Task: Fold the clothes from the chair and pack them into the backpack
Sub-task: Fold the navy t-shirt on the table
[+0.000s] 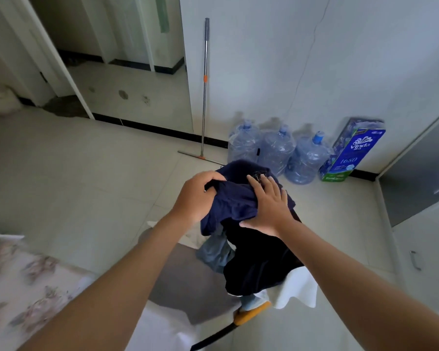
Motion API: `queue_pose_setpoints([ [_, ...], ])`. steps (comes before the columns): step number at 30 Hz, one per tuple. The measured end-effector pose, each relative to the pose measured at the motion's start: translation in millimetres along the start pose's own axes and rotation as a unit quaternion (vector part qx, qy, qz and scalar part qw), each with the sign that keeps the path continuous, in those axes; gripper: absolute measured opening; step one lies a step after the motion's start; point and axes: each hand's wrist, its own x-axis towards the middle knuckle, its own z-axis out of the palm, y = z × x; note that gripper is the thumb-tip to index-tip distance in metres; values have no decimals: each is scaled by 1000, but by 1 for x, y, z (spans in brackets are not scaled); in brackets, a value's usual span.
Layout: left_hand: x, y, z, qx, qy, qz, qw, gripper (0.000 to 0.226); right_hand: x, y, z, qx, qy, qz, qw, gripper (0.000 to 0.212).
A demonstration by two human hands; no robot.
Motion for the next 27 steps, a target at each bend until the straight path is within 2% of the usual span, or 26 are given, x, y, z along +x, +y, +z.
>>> queue_pose_setpoints([
  [1,-2,3,-10,2,2,11,1000,41,5,-4,4,4,9,27,1000,103],
  [3,-6,3,-29,58,3,31,998,42,19,-19,5,59,63,64,994,55],
  [4,-9,0,-38,100,4,31,994,42,23,-31,1,85,97,65,990,38],
  [7,-18,-12,-62,187,-10,-16,982,46,26,-73,-15,104,162,11,981,36],
  [10,-33,-13,-72,130,-83,-42,987,81,19,-115,-26,86,171,-94,977,37],
  [11,-38,-9,-73,95,-85,-51,991,82,14,-129,-26,98,164,-126,973,37],
  [12,-43,-7,-75,72,-68,-53,994,75,8,-140,-26,119,157,-155,968,36],
  [15,-61,-1,-96,99,42,-23,994,51,-11,-164,-18,190,137,-193,953,30],
  [16,-70,0,-107,97,71,-18,993,50,-17,-169,-14,183,130,-202,953,34],
  [18,-92,5,-133,69,111,-15,991,55,-26,-175,-3,94,94,-204,970,42],
  [20,-119,10,-162,50,142,-8,989,60,-38,-189,3,66,29,-165,984,24],
  [21,-135,13,-177,58,161,-3,985,62,-47,-202,1,106,-1,-147,983,11],
  [23,-167,14,-209,89,207,-5,974,66,-67,-240,-3,222,-18,-140,965,16],
  [27,-240,7,-284,176,272,-62,944,69,-123,-337,-17,316,5,-192,929,19],
])
